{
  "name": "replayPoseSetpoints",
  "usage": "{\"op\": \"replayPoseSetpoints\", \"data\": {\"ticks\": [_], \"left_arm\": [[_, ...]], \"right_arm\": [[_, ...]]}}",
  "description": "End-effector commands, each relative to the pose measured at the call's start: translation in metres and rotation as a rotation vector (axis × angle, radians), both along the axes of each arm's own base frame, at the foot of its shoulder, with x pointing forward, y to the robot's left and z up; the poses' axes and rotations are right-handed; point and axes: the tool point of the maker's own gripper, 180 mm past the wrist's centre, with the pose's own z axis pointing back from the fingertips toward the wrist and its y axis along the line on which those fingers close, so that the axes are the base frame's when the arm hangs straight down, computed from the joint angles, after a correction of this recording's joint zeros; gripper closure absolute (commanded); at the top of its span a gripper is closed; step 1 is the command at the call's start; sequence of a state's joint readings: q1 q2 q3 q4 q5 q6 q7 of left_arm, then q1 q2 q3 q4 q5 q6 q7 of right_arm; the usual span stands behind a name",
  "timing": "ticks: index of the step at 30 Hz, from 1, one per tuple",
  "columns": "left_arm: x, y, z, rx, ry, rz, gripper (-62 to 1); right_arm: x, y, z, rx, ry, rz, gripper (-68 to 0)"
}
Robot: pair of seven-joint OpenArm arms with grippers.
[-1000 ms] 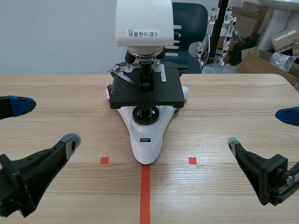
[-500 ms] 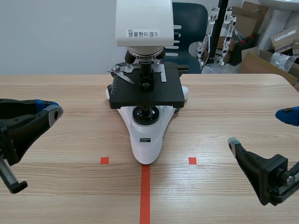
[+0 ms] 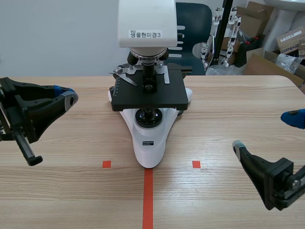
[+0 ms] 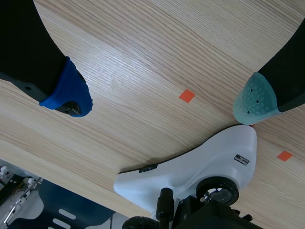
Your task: Point at the objective lens
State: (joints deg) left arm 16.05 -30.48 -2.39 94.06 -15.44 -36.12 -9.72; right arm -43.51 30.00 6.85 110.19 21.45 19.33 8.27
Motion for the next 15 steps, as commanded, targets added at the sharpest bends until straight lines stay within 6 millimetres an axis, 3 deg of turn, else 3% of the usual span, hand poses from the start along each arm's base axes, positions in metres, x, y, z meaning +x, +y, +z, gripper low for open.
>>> {"op": "replayPoseSetpoints", "data": {"ticks": [1, 15], "left_arm": [[-0.001, -0.008, 0.010, -0.035, -0.025, -0.015, -4.2], [0.004, -0.034, 0.005, -0.066, -0.032, -0.024, -4.2]], "right_arm": [[0.004, 0.001, 0.007, 0.005, -0.027, 0.006, -67.9], [0.004, 0.001, 0.007, 0.005, -0.027, 0.006, -67.9]]}}
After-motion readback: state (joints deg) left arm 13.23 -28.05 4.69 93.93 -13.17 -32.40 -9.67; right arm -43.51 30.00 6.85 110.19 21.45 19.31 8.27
